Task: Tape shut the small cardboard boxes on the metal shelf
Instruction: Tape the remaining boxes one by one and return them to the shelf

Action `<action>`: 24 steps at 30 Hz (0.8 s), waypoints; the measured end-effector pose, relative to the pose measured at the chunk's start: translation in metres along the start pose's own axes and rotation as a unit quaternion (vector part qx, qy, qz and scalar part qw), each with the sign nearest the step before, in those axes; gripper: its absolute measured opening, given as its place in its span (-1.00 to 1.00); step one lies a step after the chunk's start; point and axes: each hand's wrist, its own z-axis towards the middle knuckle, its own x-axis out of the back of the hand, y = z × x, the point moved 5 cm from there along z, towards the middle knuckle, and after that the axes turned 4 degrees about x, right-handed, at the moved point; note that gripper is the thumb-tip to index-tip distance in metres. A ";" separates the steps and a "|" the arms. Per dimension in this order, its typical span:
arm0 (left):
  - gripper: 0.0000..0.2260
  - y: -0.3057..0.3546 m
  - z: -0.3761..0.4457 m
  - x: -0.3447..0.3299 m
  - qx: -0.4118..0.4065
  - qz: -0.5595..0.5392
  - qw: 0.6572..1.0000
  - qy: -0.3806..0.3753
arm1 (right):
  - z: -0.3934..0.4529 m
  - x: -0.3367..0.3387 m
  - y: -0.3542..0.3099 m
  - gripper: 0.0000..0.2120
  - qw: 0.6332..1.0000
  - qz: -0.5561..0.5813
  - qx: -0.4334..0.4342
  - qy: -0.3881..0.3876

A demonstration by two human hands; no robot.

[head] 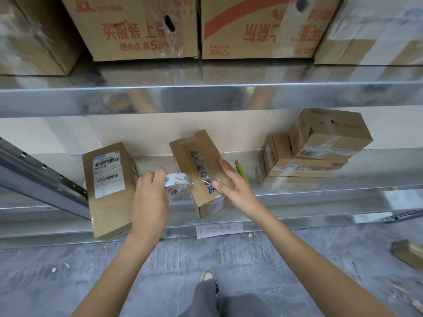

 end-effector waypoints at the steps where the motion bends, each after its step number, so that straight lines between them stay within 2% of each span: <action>1: -0.74 -0.001 0.000 -0.001 -0.001 0.001 1.000 0.001 | 0.000 0.000 0.000 -0.36 1.000 -0.003 0.000 -0.001; 11: -0.71 -0.018 -0.003 -0.027 0.037 0.002 0.999 -0.019 | -0.001 -0.002 0.005 -0.33 1.000 0.009 -0.016 -0.007; 16: -0.69 -0.020 0.000 -0.030 0.029 0.000 0.999 -0.021 | 0.000 -0.002 0.001 -0.31 1.000 0.004 -0.015 -0.026; 17: -0.70 -0.021 -0.001 -0.030 0.029 0.001 0.999 -0.023 | -0.001 -0.001 -0.001 -0.30 0.998 -0.048 -0.008 -0.026; 18: -0.70 -0.022 -0.002 -0.031 0.029 0.003 0.999 -0.025 | -0.003 0.001 -0.004 -0.29 0.988 -0.151 0.010 -0.025; 20: -0.71 -0.022 -0.003 -0.032 0.034 0.009 0.999 -0.029 | -0.005 -0.002 -0.014 -0.18 0.931 -0.361 0.053 -0.018; 22: -0.72 -0.022 -0.002 -0.032 0.037 0.014 0.999 -0.029 | -0.009 -0.016 -0.028 -0.05 0.896 -0.437 0.070 -0.020; 24: -0.74 -0.022 -0.003 -0.032 0.035 0.014 0.999 -0.032 | -0.013 -0.040 -0.039 0.03 0.889 -0.450 0.077 -0.042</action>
